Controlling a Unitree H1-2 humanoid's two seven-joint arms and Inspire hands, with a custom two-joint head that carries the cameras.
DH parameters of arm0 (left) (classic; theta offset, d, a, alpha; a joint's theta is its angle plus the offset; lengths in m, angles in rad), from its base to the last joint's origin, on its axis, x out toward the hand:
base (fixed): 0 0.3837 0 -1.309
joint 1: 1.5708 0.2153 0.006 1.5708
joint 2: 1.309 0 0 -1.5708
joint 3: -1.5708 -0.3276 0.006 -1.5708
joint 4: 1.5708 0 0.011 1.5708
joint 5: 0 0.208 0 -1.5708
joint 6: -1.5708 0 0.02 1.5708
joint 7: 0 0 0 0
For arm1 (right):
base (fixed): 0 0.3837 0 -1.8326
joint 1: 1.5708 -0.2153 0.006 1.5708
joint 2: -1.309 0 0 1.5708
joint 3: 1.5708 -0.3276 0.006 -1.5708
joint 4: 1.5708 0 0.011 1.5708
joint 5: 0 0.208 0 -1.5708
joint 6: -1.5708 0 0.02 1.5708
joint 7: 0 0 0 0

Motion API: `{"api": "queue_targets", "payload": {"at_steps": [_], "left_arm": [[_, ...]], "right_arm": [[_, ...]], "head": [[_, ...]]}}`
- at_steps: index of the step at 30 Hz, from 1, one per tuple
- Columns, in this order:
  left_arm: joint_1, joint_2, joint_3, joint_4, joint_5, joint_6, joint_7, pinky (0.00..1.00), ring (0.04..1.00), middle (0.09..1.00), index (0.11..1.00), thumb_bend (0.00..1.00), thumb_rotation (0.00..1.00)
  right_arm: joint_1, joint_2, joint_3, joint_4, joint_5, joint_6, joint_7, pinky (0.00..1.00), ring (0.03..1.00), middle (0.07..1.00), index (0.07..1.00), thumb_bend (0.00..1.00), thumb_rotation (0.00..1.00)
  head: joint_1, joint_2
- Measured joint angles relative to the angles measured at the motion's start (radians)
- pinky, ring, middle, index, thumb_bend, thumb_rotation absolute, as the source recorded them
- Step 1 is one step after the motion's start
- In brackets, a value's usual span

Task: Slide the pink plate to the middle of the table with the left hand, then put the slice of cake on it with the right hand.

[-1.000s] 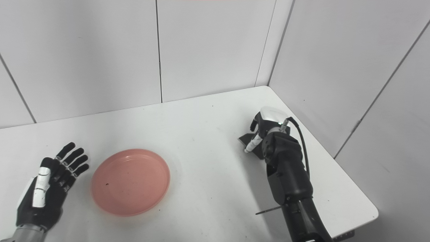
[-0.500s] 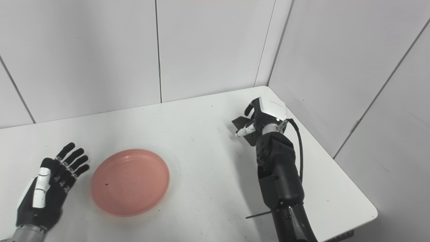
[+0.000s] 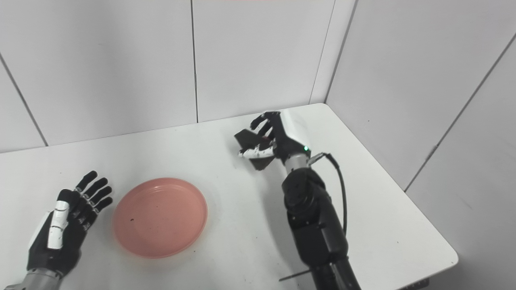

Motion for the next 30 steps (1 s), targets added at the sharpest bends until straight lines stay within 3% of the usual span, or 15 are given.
{"api": "queue_targets", "payload": {"at_steps": [1, 3, 5, 6, 11, 13, 17, 22, 27, 30], "left_arm": [[0.001, -0.005, 0.0, -0.001, 0.008, 0.0, 0.006, 0.87, 0.884, 0.886, 0.883, 0.71, 0.9], [0.002, -0.017, 0.0, -0.002, 0.017, -0.001, 0.019, 0.87, 0.884, 0.886, 0.883, 0.7, 0.9], [0.004, -0.028, -0.003, -0.005, 0.03, -0.001, 0.029, 0.87, 0.888, 0.89, 0.888, 0.7, 0.91], [0.004, -0.03, -0.006, -0.006, 0.033, -0.002, 0.03, 0.87, 0.889, 0.891, 0.889, 0.7, 0.91], [0.008, -0.056, -0.017, -0.009, 0.056, -0.011, 0.053, 0.89, 0.899, 0.904, 0.903, 0.71, 0.93], [0.008, -0.064, -0.028, -0.009, 0.061, -0.014, 0.058, 0.89, 0.902, 0.906, 0.903, 0.71, 0.92], [0.008, -0.084, -0.033, -0.004, 0.079, -0.029, 0.075, 0.89, 0.898, 0.9, 0.899, 0.7, 0.91], [0.007, -0.11, -0.039, 0.0, 0.1, -0.036, 0.1, 0.91, 0.904, 0.903, 0.901, 0.66, 0.9], [0.008, -0.13, -0.045, 0.0, 0.117, -0.04, 0.116, 0.92, 0.913, 0.912, 0.91, 0.66, 0.91], [0.008, -0.131, -0.048, 0.003, 0.125, -0.048, 0.126, 0.91, 0.909, 0.909, 0.906, 0.66, 0.91]], "right_arm": [[0.005, 0.006, 0.016, -0.001, 0.017, -0.019, -0.015, 0.14, 0.203, 0.444, 0.488, 0.52, 0.0], [0.014, 0.017, 0.044, 0.001, 0.04, -0.067, -0.044, 0.12, 0.178, 0.463, 0.482, 0.52, 0.0], [0.021, 0.028, 0.078, 0.004, 0.057, -0.121, -0.085, 0.11, 0.177, 0.418, 0.488, 0.52, 0.0], [0.024, 0.033, 0.09, 0.005, 0.064, -0.14, -0.097, 0.11, 0.179, 0.406, 0.49, 0.51, 0.0], [0.056, 0.06, 0.147, 0.02, 0.118, -0.257, -0.143, 0.2, 0.282, 0.479, 0.481, 0.52, 0.0], [0.071, 0.067, 0.168, 0.025, 0.135, -0.294, -0.144, 0.21, 0.403, 0.498, 0.474, 0.51, 0.0], [0.089, 0.071, 0.195, 0.044, 0.149, -0.361, -0.156, 0.24, 0.443, 0.499, 0.474, 0.51, 0.0], [0.092, 0.087, 0.219, 0.09, 0.155, -0.489, -0.213, 0.24, 0.446, 0.509, 0.465, 0.51, 0.0], [0.094, 0.108, 0.243, 0.168, 0.156, -0.592, -0.255, 0.35, 0.428, 0.533, 0.472, 0.51, 0.0], [0.096, 0.115, 0.262, 0.213, 0.157, -0.646, -0.266, 0.35, 0.42, 0.532, 0.49, 0.51, 0.0]], "head": [[0.031, 0.0], [0.063, 0.002], [0.063, 0.002], [0.098, 0.003], [0.186, 0.006], [0.241, 0.008], [0.311, 0.011], [0.359, 0.015], [0.385, 0.023], [0.385, 0.025]]}}
